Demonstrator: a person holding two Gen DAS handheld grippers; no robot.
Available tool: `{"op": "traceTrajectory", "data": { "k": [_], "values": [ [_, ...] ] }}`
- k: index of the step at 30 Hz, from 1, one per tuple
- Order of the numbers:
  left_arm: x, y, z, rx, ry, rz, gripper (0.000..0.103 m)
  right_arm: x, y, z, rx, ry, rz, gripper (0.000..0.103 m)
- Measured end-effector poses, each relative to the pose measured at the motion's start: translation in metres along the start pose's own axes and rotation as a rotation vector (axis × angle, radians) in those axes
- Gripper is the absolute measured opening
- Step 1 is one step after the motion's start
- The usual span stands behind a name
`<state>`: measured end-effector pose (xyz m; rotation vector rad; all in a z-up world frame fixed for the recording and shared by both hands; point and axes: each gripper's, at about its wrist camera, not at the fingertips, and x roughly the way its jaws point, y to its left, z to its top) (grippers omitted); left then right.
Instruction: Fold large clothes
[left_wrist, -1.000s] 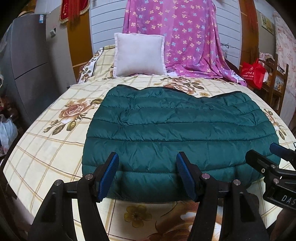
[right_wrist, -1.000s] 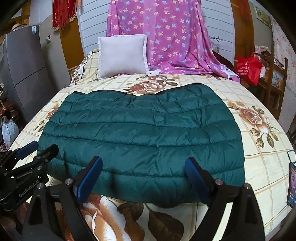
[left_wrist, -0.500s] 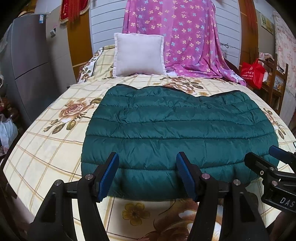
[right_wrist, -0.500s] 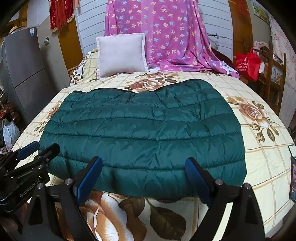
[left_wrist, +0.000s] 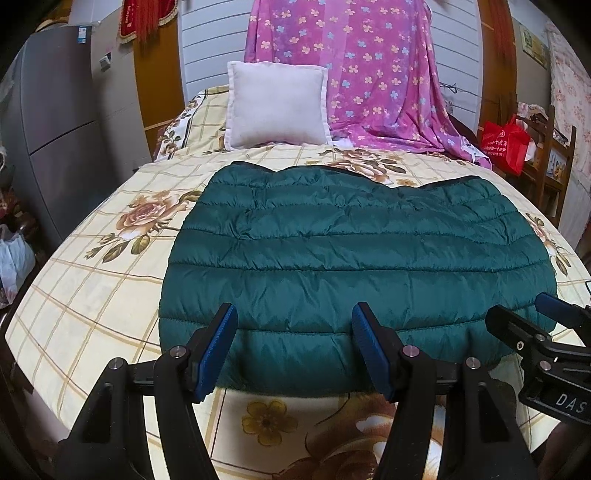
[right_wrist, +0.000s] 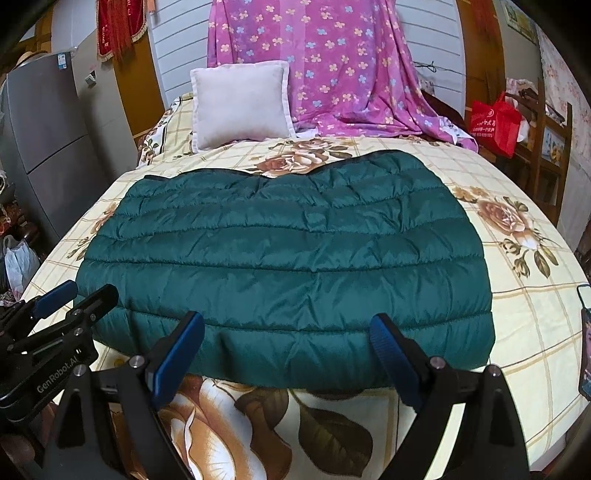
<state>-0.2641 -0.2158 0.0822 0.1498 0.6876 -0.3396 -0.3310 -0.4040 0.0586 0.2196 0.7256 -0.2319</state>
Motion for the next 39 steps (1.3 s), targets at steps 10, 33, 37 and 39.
{"op": "traceTrajectory", "data": {
  "k": [10,33,37,39],
  "values": [
    [0.001,-0.002,0.0,0.004,0.002,-0.002,0.044,0.003,-0.001,0.001,0.009,0.008,0.0,0.093],
    [0.001,-0.01,0.0,0.015,0.006,-0.012,0.044,0.005,-0.006,-0.001,0.025,0.026,0.007,0.094],
    [0.0,-0.01,-0.002,0.015,0.0,-0.029,0.044,0.007,-0.006,-0.001,0.023,0.031,0.008,0.094],
    [0.002,-0.008,-0.001,0.013,0.005,-0.033,0.044,0.009,-0.005,-0.001,0.023,0.033,0.007,0.094]
  ]
}}
